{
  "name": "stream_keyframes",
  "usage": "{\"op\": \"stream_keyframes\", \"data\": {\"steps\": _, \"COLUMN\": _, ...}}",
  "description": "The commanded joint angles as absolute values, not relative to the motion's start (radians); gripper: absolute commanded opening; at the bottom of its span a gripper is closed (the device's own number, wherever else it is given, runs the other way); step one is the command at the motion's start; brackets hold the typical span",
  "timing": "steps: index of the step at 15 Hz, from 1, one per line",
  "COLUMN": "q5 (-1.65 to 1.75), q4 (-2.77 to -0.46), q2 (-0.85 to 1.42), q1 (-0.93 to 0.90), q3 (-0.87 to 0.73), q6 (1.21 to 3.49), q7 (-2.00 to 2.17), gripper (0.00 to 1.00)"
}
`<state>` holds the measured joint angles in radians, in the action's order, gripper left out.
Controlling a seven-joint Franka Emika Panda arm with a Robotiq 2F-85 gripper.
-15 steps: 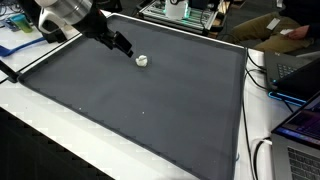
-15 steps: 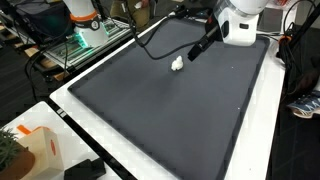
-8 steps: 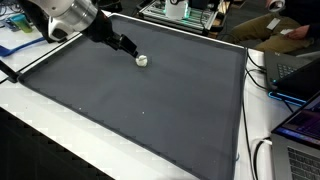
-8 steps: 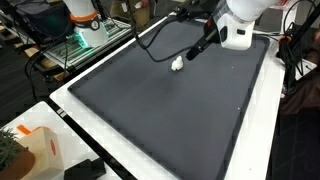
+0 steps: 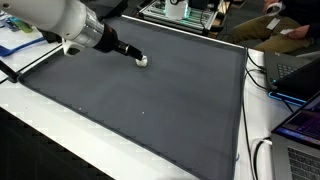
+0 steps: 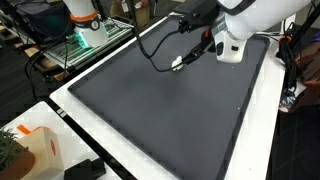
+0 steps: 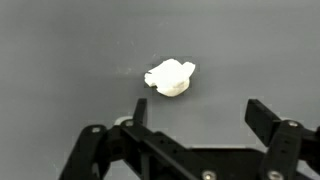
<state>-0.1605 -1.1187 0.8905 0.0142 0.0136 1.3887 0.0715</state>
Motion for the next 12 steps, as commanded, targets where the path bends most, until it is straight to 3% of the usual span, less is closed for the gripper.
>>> {"op": "stream_keyframes", "data": {"steps": 1, "q5": -0.163, "q4": -1.0, "q2": 0.97, "q1": 0.023, "q3": 0.022, "q6": 1.312, "q7": 0.067, "gripper": 1.0}}
{"op": "stream_keyframes", "data": {"steps": 7, "q5": -0.177, "q4": -0.975, "q2": 0.969, "q1": 0.019, "q3": 0.018, "q6": 1.301, "q7": 0.111, "gripper": 1.0}}
{"op": "stream_keyframes", "data": {"steps": 12, "q5": -0.172, "q4": -1.234, "q2": 0.738, "q1": -0.035, "q3": 0.011, "q6": 1.44, "q7": 0.206, "gripper": 1.0}}
